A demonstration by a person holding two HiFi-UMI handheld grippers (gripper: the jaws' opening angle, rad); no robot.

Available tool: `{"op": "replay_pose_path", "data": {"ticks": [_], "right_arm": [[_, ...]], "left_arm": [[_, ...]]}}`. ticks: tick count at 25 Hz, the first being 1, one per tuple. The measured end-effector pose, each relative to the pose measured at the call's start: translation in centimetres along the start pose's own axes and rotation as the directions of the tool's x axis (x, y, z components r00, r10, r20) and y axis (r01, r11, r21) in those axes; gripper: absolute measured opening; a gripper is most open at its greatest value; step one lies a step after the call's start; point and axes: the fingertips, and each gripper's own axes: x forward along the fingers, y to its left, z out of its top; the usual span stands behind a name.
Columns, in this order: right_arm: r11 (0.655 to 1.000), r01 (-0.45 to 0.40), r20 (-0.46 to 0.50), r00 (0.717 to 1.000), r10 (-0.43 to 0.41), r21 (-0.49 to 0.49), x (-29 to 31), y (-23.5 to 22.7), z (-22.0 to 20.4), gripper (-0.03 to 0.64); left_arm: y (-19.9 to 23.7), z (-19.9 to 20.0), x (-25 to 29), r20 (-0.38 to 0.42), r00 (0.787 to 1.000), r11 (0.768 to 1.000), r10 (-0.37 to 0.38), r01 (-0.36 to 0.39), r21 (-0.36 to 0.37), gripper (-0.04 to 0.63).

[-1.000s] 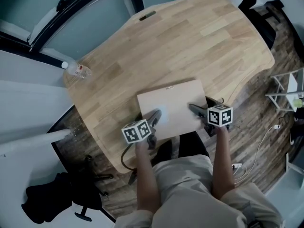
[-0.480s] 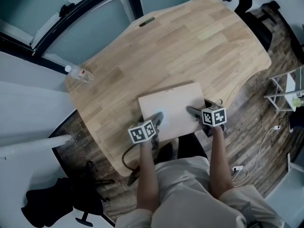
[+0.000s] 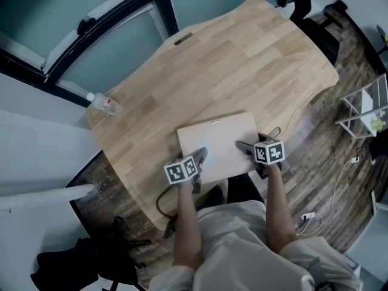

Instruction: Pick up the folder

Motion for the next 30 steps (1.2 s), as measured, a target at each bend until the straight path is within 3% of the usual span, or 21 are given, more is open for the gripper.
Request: {"op": "replay_pose_path", "data": {"ticks": [21,30], "right_arm": [[0.998,0.069,0.091,0.994,-0.069,0.003,-2.0,1.9,-1.3,0.431],[0.995,0.079,0.245,0.968,-0.061,-0.064,-5.8,3.3,3.7,0.431]], "left_arm": [[-0.1,0.4,-1.9,-0.02,1.0,0.995,-0.014,0.016,0.094,0.459],[-3.4,5.0,-4.4,0.123,0.99,0.983,-0.072,0.05,0.175,0.459]]}}
